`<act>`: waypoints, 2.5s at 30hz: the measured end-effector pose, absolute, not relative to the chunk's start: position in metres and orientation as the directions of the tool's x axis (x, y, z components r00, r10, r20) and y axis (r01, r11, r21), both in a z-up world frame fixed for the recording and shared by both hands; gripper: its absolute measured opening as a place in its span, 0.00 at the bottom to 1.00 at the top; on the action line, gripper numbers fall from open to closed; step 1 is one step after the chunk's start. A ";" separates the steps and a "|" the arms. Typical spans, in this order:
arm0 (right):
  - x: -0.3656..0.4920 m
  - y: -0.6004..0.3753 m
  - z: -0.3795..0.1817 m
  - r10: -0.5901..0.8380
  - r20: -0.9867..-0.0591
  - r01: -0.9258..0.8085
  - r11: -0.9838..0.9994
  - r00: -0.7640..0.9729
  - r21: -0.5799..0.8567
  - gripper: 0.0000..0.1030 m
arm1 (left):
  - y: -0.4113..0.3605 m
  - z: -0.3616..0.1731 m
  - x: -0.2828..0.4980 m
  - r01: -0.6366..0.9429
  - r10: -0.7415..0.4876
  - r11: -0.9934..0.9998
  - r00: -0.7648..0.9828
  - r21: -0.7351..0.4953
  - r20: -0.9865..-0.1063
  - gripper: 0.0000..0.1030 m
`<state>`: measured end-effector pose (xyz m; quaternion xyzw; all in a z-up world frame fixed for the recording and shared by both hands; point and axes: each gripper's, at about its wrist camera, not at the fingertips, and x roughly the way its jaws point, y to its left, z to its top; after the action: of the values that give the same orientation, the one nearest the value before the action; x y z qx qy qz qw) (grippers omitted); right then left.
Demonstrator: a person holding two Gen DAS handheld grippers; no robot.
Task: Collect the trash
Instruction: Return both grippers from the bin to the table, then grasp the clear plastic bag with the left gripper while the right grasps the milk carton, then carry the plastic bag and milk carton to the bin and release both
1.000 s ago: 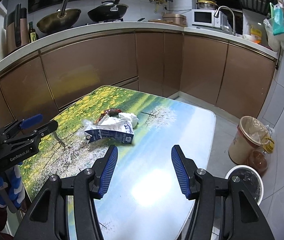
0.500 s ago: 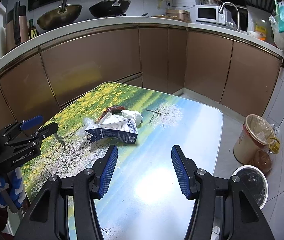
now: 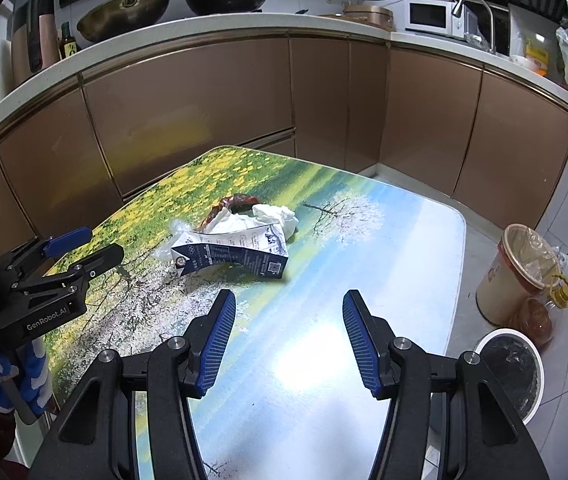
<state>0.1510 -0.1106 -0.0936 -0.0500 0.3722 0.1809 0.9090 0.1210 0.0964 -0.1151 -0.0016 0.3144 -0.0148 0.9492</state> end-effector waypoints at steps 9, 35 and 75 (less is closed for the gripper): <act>0.170 -0.092 -0.107 0.313 -0.723 -0.419 0.907 0.616 0.035 0.54 | 0.106 -0.132 0.139 0.033 -0.056 0.998 0.773 -0.049 -0.631 0.62; 0.302 -0.064 -0.172 0.476 -0.775 -0.543 0.814 0.417 0.208 0.55 | 0.123 -0.145 0.222 0.305 -0.359 0.931 0.659 -0.202 -0.661 0.62; 0.184 -0.055 -0.170 0.573 -0.766 -0.735 0.646 0.291 0.204 0.16 | 0.154 -0.172 0.232 0.137 -0.271 0.961 0.630 -0.239 -0.728 0.17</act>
<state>0.1836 -0.0546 -0.1699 -0.0941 0.4319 0.4100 0.7978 0.2320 0.1538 -0.1720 -0.0805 0.4151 -0.1134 0.8991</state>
